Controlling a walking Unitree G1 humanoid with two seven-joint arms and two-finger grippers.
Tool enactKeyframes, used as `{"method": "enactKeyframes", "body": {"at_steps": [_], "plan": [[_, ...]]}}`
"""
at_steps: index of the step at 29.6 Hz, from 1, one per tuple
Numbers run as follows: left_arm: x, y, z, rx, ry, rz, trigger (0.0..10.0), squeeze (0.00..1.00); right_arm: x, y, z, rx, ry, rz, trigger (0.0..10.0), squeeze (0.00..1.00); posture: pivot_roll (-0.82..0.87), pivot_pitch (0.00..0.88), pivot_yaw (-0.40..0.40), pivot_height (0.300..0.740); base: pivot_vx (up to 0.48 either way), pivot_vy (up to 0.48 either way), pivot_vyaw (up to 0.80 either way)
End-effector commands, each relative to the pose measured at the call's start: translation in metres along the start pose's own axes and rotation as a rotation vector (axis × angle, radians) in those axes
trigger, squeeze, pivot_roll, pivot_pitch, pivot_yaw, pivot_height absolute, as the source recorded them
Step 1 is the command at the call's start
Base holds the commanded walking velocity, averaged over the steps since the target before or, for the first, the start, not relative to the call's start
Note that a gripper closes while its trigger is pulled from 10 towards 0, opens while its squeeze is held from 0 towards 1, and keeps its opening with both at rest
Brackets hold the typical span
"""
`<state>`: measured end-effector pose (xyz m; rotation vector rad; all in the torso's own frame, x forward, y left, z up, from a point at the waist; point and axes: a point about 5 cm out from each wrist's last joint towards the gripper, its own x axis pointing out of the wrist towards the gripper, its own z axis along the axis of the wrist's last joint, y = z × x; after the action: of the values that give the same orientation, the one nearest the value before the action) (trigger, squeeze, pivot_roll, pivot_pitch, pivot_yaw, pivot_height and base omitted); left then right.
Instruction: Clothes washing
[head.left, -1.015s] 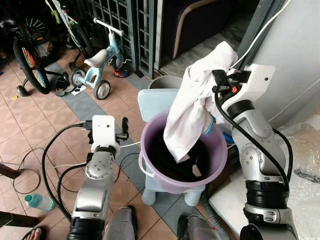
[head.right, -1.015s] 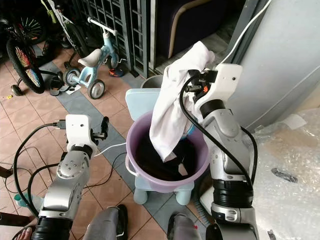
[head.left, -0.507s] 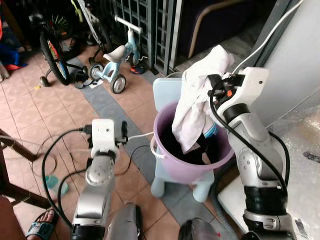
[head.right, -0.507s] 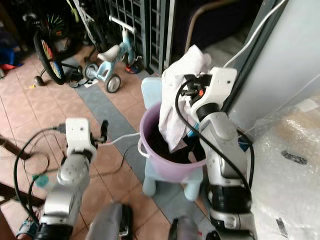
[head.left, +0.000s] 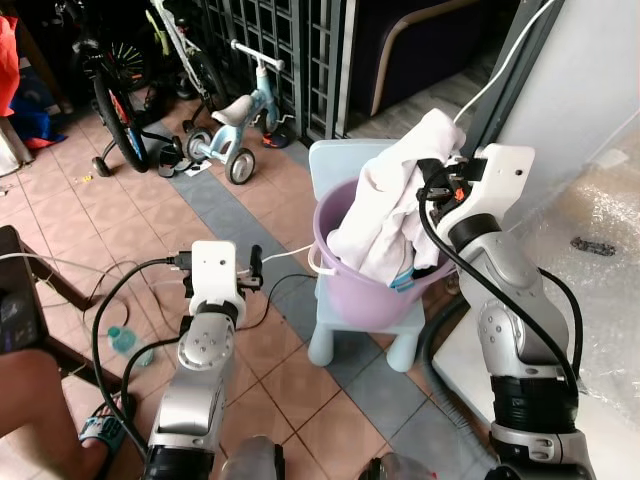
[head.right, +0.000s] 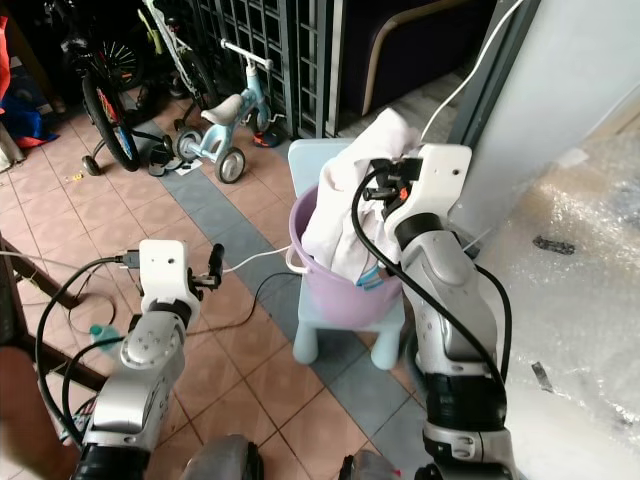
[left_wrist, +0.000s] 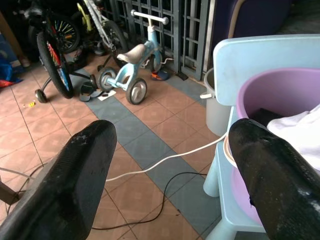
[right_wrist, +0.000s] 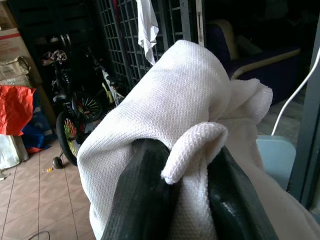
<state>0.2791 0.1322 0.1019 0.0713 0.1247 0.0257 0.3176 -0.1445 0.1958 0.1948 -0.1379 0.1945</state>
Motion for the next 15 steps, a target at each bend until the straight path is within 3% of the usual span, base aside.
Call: {"method": "enactKeyframes", "body": {"at_steps": [1,15], "plan": [[0.0003,0.0011,0.0005,0.002,-0.007,0.006,10.0,0.00,0.0035,0.0047,0.0085,-0.004,-0.028,0.024,10.0,0.00,0.03,0.080,-0.006,0.740,0.000,0.000,0.00],[-0.0011,0.0021,0.0027,-0.020,-0.019,-0.017,10.0,0.00,0.0083,0.0087,0.0072,0.002,-0.023,0.036,10.0,0.00,0.03,0.079,-0.008,0.740,0.000,0.000,-0.80]]}}
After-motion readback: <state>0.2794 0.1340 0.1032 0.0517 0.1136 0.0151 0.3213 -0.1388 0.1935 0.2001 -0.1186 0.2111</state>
